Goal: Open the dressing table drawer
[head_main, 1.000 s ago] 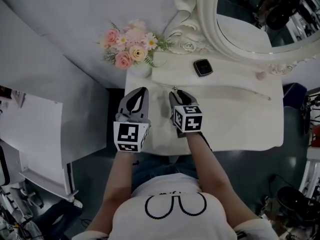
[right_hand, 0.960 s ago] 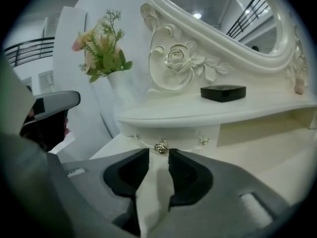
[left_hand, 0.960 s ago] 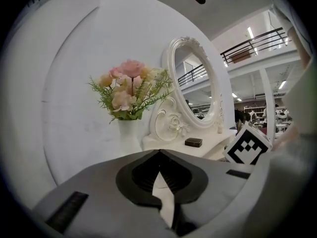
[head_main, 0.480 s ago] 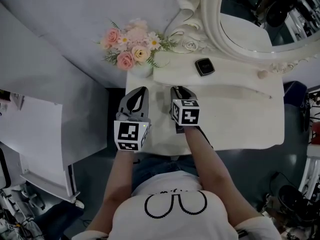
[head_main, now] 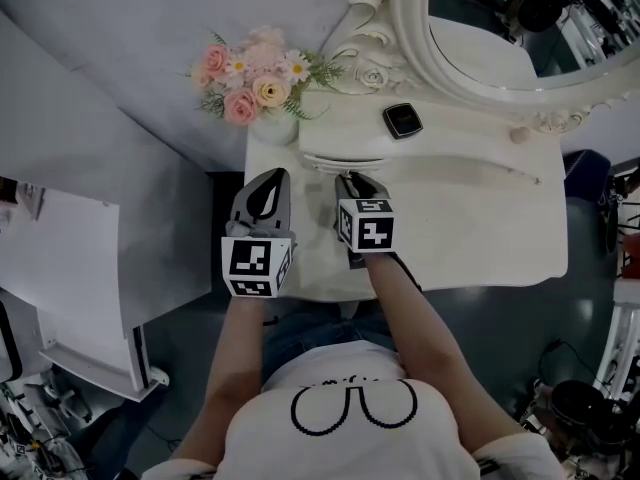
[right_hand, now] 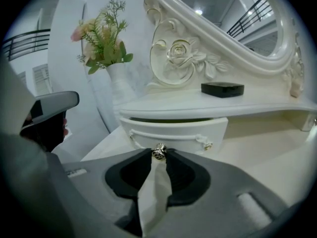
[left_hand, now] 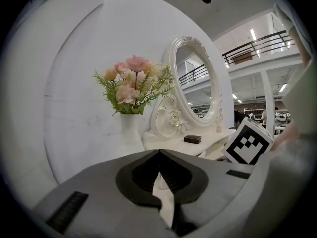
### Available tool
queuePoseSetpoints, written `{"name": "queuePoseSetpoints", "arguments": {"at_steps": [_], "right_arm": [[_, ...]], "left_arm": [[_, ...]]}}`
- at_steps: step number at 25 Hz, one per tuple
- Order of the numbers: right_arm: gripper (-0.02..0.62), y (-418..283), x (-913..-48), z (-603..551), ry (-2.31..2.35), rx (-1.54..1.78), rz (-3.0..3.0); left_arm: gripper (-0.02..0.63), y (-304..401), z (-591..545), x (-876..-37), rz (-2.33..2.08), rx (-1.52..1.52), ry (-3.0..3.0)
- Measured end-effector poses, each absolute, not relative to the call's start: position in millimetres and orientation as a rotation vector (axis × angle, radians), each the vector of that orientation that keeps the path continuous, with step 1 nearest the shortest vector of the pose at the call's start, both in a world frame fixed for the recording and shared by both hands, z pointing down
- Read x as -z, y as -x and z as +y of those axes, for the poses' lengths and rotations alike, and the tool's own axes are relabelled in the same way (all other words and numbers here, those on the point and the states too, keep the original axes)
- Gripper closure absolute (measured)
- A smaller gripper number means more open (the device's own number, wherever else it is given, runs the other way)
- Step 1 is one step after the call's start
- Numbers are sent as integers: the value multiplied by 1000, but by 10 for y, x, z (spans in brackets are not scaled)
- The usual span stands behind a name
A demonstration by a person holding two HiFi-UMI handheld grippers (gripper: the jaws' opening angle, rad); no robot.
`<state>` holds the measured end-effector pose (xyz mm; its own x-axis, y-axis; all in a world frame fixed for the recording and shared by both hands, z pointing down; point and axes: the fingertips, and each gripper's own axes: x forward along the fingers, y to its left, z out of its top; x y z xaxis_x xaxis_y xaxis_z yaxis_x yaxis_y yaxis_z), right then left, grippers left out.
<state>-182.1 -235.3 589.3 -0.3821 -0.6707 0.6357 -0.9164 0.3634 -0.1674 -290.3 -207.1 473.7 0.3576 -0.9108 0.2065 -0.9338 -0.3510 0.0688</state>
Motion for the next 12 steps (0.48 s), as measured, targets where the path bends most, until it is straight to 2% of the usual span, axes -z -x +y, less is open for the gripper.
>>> {"name": "queuePoseSetpoints", "arguments": {"at_steps": [12], "right_arm": [[503,1818,-5901,-1999,-1364,-719,-2136]], "left_arm": [[607,2919,-1906,-4757,-1670,-169,-2431]]}}
